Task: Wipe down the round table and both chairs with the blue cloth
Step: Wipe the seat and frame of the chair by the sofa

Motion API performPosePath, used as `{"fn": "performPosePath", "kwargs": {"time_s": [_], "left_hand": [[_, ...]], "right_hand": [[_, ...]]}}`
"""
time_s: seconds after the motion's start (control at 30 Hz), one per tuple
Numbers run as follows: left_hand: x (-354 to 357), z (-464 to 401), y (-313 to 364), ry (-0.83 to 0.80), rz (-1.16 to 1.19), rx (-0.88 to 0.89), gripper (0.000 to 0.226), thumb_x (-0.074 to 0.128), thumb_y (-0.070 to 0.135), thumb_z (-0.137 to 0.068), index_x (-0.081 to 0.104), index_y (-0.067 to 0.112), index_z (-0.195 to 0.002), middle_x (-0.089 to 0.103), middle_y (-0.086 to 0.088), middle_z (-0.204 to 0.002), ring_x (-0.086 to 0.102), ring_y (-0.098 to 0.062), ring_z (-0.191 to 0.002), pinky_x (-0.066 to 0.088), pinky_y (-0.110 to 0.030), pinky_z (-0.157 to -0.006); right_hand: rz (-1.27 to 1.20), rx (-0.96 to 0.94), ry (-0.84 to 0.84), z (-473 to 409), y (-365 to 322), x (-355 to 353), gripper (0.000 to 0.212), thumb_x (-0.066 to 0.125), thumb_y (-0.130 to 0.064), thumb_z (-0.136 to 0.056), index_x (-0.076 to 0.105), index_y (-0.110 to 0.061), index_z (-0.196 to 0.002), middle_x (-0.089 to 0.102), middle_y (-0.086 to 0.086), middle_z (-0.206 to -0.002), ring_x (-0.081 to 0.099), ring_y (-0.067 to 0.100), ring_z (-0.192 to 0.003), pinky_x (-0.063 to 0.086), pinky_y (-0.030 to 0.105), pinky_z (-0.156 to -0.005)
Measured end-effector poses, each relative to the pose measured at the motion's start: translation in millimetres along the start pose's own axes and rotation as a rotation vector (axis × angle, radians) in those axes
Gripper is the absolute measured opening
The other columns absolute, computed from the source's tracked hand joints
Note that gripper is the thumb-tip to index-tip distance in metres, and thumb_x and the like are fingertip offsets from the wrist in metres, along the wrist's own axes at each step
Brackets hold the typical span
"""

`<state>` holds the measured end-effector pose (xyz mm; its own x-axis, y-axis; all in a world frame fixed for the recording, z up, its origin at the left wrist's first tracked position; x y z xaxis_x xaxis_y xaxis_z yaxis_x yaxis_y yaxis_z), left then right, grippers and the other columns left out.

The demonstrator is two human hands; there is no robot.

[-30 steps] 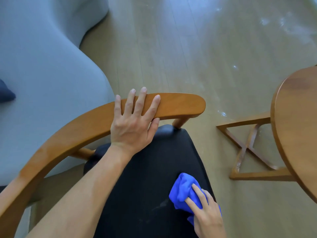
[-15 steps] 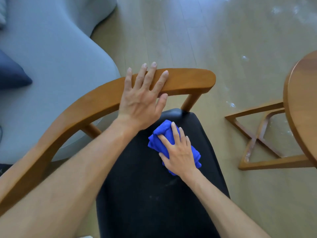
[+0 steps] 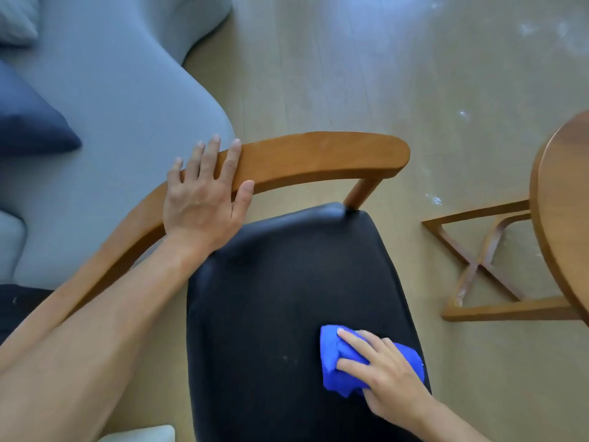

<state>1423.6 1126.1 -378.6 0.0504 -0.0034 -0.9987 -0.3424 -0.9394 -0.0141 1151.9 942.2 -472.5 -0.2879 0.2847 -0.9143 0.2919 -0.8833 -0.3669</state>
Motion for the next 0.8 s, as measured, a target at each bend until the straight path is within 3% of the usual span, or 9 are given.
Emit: {"fn": "performPosePath", "kwargs": {"time_s": [0.1, 0.23, 0.33, 0.4, 0.47, 0.53, 0.6, 0.7, 0.8], "left_hand": [[-1, -1, 0, 0.031, -0.001, 0.007, 0.065, 0.015, 0.052, -0.098, 0.028, 0.016, -0.150, 0.035, -0.019, -0.151, 0.037, -0.038, -0.136, 0.031, -0.055, -0.106], [3, -2, -3, 0.107, -0.026, 0.020, 0.062, 0.016, 0.051, -0.099, 0.033, 0.017, -0.149, 0.041, -0.018, -0.148, 0.043, -0.036, -0.132, 0.036, -0.052, -0.101], [6, -4, -4, 0.146, -0.037, 0.028, 0.062, 0.017, 0.052, -0.099, 0.036, 0.017, -0.147, 0.045, -0.018, -0.145, 0.048, -0.036, -0.128, 0.039, -0.051, -0.097], [6, -3, -4, 0.131, -0.024, 0.029, 0.063, 0.017, 0.052, -0.099, 0.036, 0.017, -0.147, 0.045, -0.018, -0.145, 0.048, -0.036, -0.127, 0.039, -0.051, -0.098], [4, -2, -5, 0.118, -0.026, 0.023, 0.063, 0.018, 0.052, -0.098, 0.035, 0.017, -0.148, 0.044, -0.017, -0.145, 0.047, -0.036, -0.128, 0.038, -0.051, -0.100], [2, -2, -5, 0.109, -0.017, 0.023, 0.063, 0.020, 0.053, -0.098, 0.035, 0.017, -0.148, 0.044, -0.017, -0.146, 0.047, -0.035, -0.128, 0.038, -0.051, -0.100], [2, -3, -4, 0.106, -0.012, 0.028, 0.063, 0.020, 0.053, -0.098, 0.034, 0.017, -0.148, 0.044, -0.017, -0.146, 0.047, -0.035, -0.128, 0.038, -0.051, -0.101], [3, -2, -4, 0.119, -0.022, 0.027, 0.063, 0.020, 0.053, -0.098, 0.034, 0.017, -0.148, 0.044, -0.017, -0.145, 0.047, -0.035, -0.126, 0.038, -0.050, -0.100], [2, -3, -4, 0.155, -0.050, 0.030, 0.062, 0.021, 0.052, -0.098, 0.035, 0.018, -0.148, 0.045, -0.016, -0.145, 0.050, -0.034, -0.123, 0.039, -0.048, -0.097]], "right_hand": [[-0.060, 0.161, 0.173, -98, 14, -29, 0.063, 0.069, 0.003, -0.050, 0.069, -0.019, -0.109, 0.052, 0.015, -0.137, 0.059, 0.039, -0.109, 0.049, 0.038, -0.069], [-0.042, 0.443, 0.245, -221, 12, -26, 0.061, 0.053, -0.003, -0.077, 0.048, -0.023, -0.134, 0.023, 0.012, -0.156, 0.035, 0.037, -0.132, 0.039, 0.042, -0.085], [0.181, 0.394, 0.200, -190, -7, 10, 0.058, 0.056, 0.004, -0.065, 0.061, -0.018, -0.118, 0.046, 0.019, -0.142, 0.054, 0.041, -0.114, 0.046, 0.039, -0.072], [0.212, 0.186, 0.065, -121, -42, 38, 0.049, 0.050, 0.007, -0.065, 0.068, -0.018, -0.102, 0.057, 0.018, -0.131, 0.062, 0.039, -0.103, 0.046, 0.036, -0.067], [0.378, 0.015, -0.228, -46, -81, 88, 0.037, 0.046, -0.005, -0.076, 0.063, -0.035, -0.089, 0.067, 0.003, -0.109, 0.067, 0.016, -0.079, 0.038, 0.023, -0.060], [0.472, 0.176, -0.359, 0, -78, 91, 0.019, 0.034, -0.031, -0.094, 0.046, -0.045, -0.091, 0.050, -0.011, -0.100, 0.055, -0.011, -0.062, 0.030, 0.008, -0.054], [0.262, 0.060, -0.275, -2, -83, 64, 0.020, 0.028, -0.024, -0.093, 0.042, -0.037, -0.088, 0.046, -0.007, -0.115, 0.067, 0.003, -0.068, 0.043, 0.015, -0.048], [0.108, -0.042, 0.047, -71, -74, 11, 0.046, 0.050, -0.004, -0.058, 0.059, -0.028, -0.096, 0.056, 0.008, -0.129, 0.067, 0.033, -0.095, 0.051, 0.030, -0.062], [0.055, 0.202, 0.162, -192, -62, -7, 0.056, 0.051, 0.002, -0.067, 0.060, -0.019, -0.118, 0.041, 0.011, -0.146, 0.049, 0.037, -0.115, 0.041, 0.039, -0.073]]}}
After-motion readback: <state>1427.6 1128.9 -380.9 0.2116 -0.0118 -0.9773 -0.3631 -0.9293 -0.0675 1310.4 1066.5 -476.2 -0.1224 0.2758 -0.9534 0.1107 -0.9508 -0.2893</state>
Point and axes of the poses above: each hand's wrist, its own z-axis away from the middle knuckle, its own x-axis out of the palm, y = z × x, the point moved 8 cm from there along -z, towards the middle knuckle
